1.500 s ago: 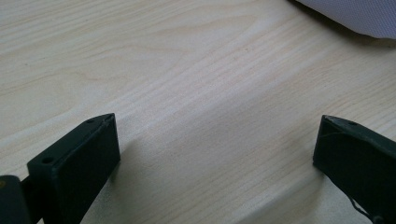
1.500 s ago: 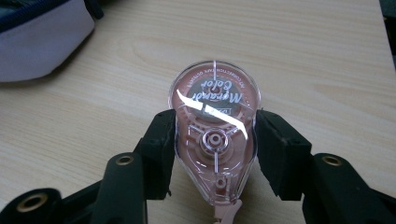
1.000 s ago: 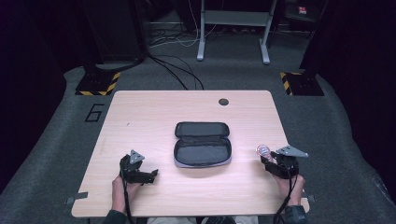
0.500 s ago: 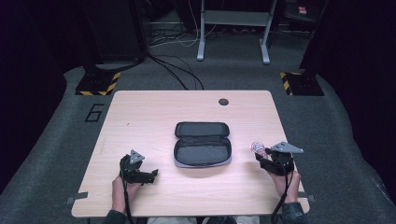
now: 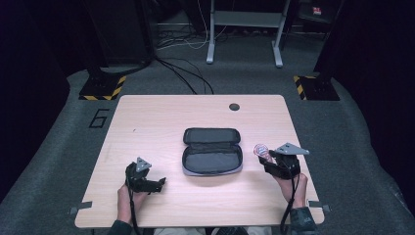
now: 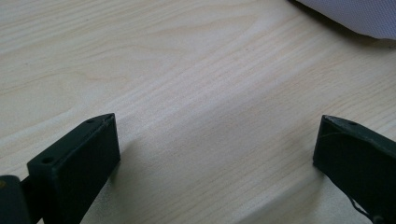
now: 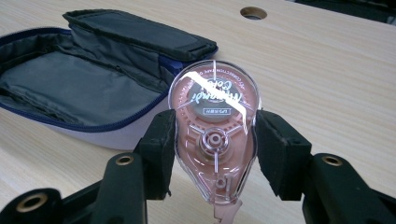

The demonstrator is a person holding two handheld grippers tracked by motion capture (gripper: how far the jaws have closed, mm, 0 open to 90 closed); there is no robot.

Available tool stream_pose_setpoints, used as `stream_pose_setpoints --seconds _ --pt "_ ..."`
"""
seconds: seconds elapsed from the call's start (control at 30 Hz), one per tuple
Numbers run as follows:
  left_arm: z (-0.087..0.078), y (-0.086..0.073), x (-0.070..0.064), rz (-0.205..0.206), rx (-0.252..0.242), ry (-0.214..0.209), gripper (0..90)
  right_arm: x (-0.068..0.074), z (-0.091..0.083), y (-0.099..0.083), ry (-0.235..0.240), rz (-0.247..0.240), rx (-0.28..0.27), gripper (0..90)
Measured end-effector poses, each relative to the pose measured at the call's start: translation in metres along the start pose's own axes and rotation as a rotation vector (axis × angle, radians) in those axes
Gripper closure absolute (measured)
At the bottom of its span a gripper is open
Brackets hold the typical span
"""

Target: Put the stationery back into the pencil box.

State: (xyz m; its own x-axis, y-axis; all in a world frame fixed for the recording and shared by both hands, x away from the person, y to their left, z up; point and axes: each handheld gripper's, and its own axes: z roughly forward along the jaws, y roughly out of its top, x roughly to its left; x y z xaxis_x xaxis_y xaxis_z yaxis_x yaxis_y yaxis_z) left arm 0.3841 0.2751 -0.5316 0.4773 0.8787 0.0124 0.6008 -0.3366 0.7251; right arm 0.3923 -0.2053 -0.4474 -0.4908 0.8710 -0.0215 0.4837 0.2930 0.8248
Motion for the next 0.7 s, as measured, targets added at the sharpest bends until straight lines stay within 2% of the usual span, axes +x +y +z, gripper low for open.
stream_pose_setpoints --seconds 0.13,0.17,0.37,0.7 --pt "0.000 0.000 0.000 0.000 -0.001 0.000 0.4 0.004 0.002 0.007 0.009 -0.007 -0.003 49.8" --pt "0.000 0.000 0.000 -0.001 -0.001 0.000 0.4 0.008 0.004 0.013 0.025 -0.019 -0.005 49.8" --pt "0.000 0.000 0.000 -0.003 -0.002 -0.001 0.4 0.020 0.011 0.027 0.051 -0.051 -0.013 49.8" --pt "0.000 0.000 0.000 -0.001 0.000 0.000 0.4 0.033 0.021 0.041 0.089 -0.080 -0.025 49.7"
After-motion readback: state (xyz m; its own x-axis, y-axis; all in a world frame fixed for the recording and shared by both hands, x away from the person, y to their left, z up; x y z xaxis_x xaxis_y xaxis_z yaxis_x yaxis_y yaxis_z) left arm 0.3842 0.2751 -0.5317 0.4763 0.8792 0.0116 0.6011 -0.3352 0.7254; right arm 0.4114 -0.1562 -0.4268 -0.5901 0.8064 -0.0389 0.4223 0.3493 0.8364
